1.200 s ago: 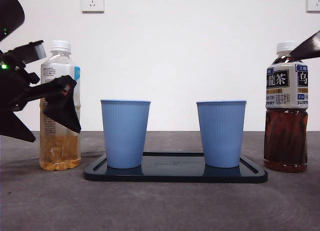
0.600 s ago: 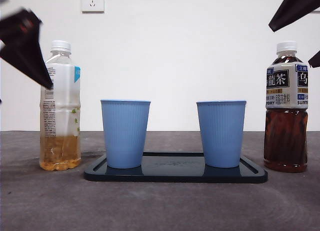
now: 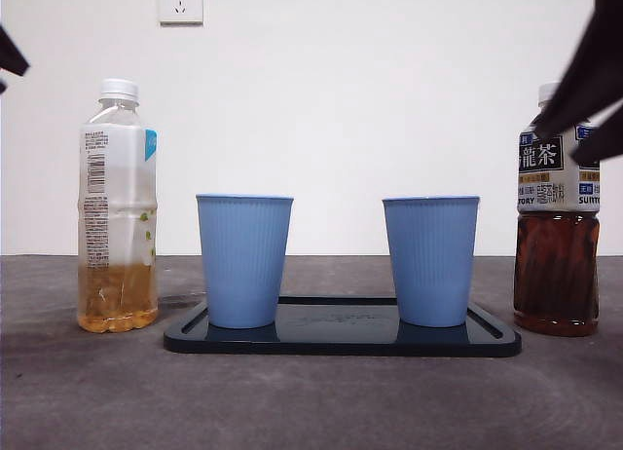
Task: Pour the drink into the cup
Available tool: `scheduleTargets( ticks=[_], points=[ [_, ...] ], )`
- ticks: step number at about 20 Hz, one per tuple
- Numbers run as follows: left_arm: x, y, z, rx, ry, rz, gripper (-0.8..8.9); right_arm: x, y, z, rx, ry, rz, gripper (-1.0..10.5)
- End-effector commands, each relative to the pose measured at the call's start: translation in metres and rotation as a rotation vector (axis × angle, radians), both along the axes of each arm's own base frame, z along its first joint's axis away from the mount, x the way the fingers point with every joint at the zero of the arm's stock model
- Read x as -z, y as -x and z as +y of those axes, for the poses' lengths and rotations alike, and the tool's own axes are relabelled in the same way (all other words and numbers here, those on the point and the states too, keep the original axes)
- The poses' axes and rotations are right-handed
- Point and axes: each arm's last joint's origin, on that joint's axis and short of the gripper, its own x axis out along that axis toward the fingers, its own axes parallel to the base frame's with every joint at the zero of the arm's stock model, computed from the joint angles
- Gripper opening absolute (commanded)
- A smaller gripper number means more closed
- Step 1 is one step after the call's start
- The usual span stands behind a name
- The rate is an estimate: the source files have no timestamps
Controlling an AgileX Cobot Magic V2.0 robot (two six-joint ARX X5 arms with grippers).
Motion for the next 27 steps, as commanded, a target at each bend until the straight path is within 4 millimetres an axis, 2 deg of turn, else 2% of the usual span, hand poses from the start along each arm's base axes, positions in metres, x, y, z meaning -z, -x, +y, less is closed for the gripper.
scheduleTargets(
  ticks=[1, 18, 21, 24, 27],
  points=[
    [-0.005, 0.002, 0.0, 0.003, 0.015, -0.016, 0.07, -0.006, -0.002, 0.002, -0.003, -0.02, -0.025, 0.1],
    [-0.007, 0.007, 0.002, 0.002, 0.018, -0.028, 0.07, -0.009, -0.004, 0.003, -0.001, -0.042, -0.055, 0.1],
    [-0.014, 0.016, 0.007, 0.025, -0.036, -0.168, 0.08, -0.009, -0.004, 0.003, -0.001, -0.042, -0.055, 0.1],
    [-0.023, 0.022, 0.018, -0.031, -0.112, -0.419, 0.07, -0.009, -0.004, 0.003, -0.001, -0.042, -0.055, 0.1],
    [-0.011, 0.023, 0.028, -0.196, -0.165, -0.645, 0.07, -0.009, -0.004, 0.003, -0.001, -0.042, -0.056, 0.1]
  ],
)
